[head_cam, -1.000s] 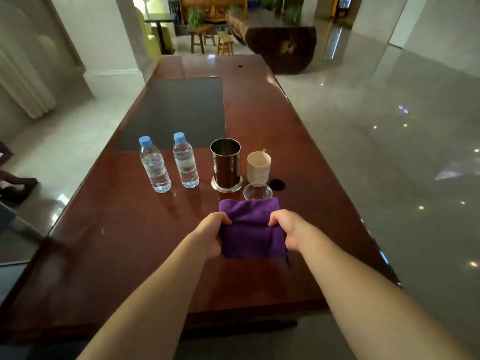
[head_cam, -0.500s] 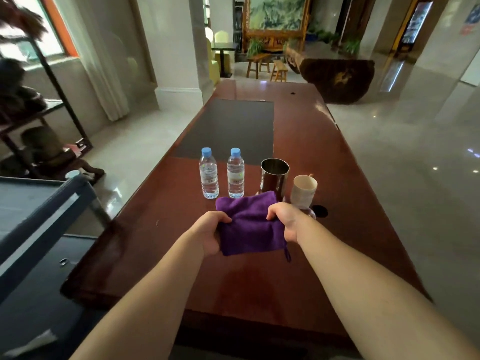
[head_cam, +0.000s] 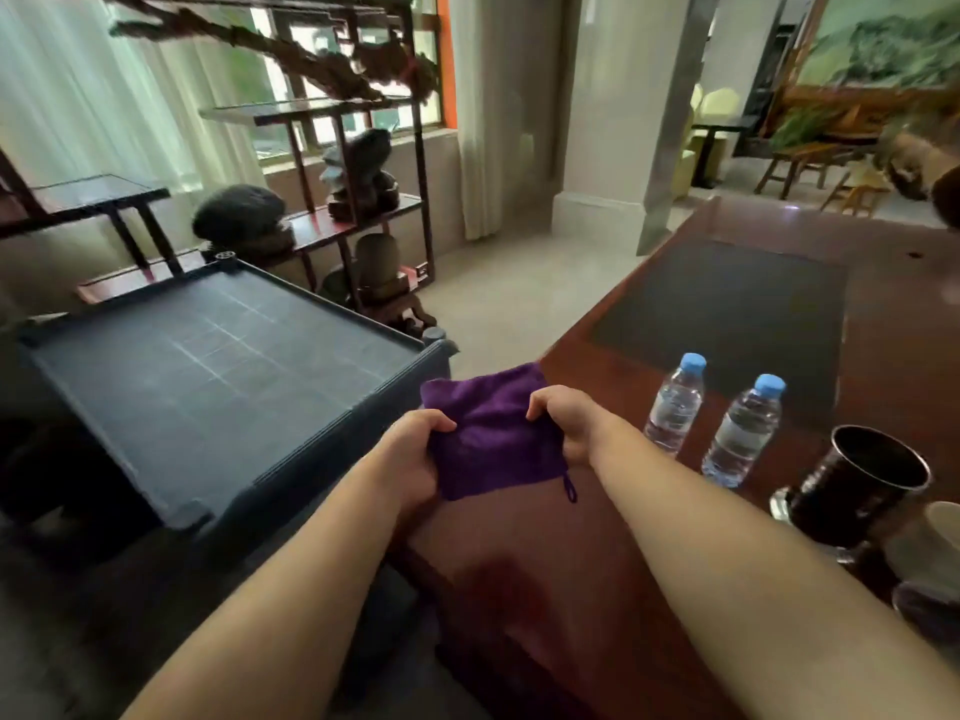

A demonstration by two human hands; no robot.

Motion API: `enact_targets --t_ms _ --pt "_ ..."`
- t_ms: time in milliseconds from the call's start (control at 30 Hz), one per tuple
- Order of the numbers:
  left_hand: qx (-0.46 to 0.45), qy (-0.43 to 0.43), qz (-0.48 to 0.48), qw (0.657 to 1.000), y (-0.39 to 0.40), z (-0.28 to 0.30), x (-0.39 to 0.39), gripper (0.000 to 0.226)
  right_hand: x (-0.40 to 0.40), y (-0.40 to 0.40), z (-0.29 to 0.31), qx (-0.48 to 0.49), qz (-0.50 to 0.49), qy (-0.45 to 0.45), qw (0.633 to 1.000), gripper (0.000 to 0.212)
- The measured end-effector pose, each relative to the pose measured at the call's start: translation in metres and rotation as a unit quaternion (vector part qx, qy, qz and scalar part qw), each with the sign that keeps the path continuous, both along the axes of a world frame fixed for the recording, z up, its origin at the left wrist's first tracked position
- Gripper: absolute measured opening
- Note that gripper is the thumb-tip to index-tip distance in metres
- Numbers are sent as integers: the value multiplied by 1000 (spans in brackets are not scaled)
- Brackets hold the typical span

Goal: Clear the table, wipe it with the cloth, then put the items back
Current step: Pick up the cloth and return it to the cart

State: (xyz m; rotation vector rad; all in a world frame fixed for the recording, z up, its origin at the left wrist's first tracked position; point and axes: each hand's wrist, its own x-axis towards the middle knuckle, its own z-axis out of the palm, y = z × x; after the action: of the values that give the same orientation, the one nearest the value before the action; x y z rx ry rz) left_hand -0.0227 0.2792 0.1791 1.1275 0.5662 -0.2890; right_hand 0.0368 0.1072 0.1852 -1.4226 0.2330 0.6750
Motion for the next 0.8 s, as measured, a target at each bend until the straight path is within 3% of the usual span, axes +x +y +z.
enact_targets --t_ms 233,500,633,800 --pt "-9 -27 118 993 108 8 -36 51 12 129 11 -8 129 -16 991 26" --pt "-36 -28 237 970 162 -9 -79 39 5 217 5 -64 289 -51 954 21" --pt "-44 -35 260 964 168 -18 -80 42 5 237 0 -115 304 -87 942 27" --pt "-21 12 309 951 163 -25 -71 37 19 245 -14 -162 312 -146 925 18"
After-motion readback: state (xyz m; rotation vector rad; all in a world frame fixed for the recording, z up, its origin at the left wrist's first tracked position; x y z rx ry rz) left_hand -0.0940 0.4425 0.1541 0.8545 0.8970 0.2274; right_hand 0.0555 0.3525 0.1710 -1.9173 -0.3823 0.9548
